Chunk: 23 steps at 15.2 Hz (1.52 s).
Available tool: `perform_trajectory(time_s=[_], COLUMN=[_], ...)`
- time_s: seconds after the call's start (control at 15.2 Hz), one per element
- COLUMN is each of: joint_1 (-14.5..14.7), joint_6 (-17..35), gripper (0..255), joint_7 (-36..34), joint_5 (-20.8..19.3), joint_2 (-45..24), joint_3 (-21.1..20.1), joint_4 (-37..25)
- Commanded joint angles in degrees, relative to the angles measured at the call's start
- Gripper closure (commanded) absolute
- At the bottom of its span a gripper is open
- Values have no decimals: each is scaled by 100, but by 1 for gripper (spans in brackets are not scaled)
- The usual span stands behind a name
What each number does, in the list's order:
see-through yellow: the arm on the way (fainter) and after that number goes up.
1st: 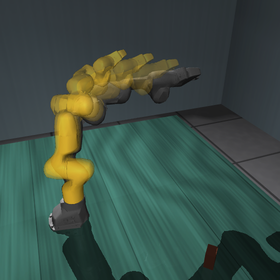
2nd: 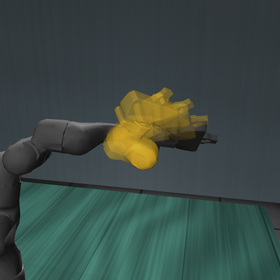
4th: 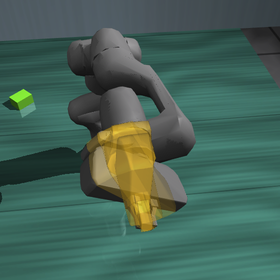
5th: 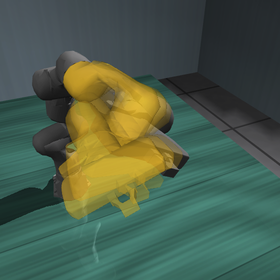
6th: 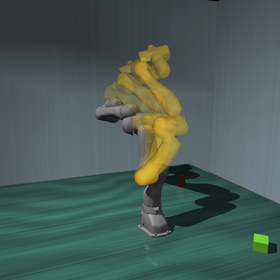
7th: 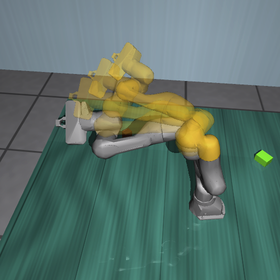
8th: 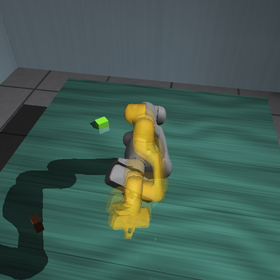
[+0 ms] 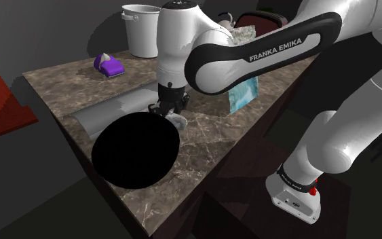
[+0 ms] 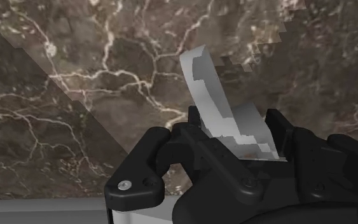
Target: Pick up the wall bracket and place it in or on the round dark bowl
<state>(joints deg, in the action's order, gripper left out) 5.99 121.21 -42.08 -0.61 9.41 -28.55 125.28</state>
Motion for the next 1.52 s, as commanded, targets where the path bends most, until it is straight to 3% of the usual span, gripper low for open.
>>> perform_trajectory(time_s=[0.0, 1.45], joint_1=[2, -26], joint_6=[-131, -1819], gripper=[255, 255], joint_7=[29, 209], joint_5=[28, 120], joint_2=[52, 257], joint_3=[14, 128], joint_4=[-84, -1594])
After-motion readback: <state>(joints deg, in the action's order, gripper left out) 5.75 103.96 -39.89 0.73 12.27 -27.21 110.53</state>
